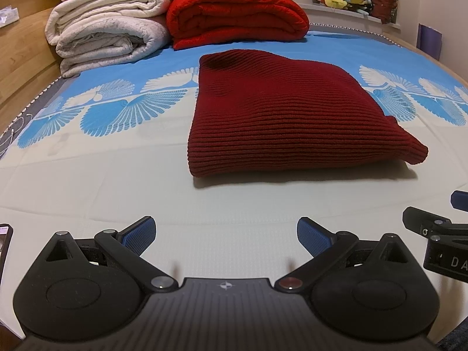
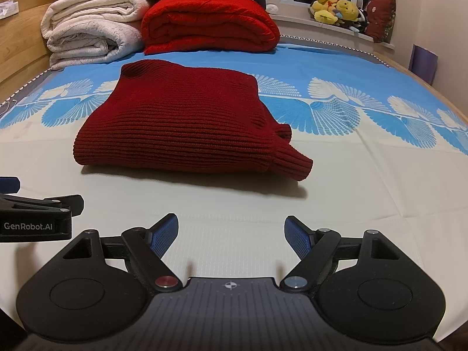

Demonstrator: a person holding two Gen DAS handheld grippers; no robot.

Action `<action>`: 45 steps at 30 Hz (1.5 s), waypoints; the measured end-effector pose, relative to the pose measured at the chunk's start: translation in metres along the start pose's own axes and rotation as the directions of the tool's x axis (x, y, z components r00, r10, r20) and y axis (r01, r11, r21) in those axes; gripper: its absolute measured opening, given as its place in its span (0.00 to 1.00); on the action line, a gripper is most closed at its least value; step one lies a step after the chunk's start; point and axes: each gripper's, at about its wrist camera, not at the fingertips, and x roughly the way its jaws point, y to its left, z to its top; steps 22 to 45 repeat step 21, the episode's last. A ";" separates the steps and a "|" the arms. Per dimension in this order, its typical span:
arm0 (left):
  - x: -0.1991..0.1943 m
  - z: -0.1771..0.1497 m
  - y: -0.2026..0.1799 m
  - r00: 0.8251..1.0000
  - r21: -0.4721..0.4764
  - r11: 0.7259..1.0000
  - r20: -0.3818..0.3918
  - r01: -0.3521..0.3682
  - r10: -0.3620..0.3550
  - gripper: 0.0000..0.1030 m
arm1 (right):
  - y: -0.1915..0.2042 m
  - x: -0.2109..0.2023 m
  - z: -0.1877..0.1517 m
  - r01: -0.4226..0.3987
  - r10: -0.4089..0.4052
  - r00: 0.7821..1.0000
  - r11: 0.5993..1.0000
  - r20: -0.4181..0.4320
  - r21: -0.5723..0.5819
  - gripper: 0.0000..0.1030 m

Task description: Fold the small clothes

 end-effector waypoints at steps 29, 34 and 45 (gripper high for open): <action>0.000 -0.001 -0.004 1.000 0.009 1.000 -0.014 0.004 -0.004 0.99 | 0.001 0.002 0.000 -0.013 0.014 1.000 1.000 -0.018 0.005 0.80; 0.000 -0.001 -0.004 1.000 0.009 1.000 -0.014 0.004 -0.004 0.99 | 0.001 0.002 0.000 -0.013 0.014 1.000 1.000 -0.018 0.005 0.80; 0.000 -0.001 -0.004 1.000 0.009 1.000 -0.014 0.004 -0.004 0.99 | 0.001 0.002 0.000 -0.013 0.014 1.000 1.000 -0.018 0.005 0.80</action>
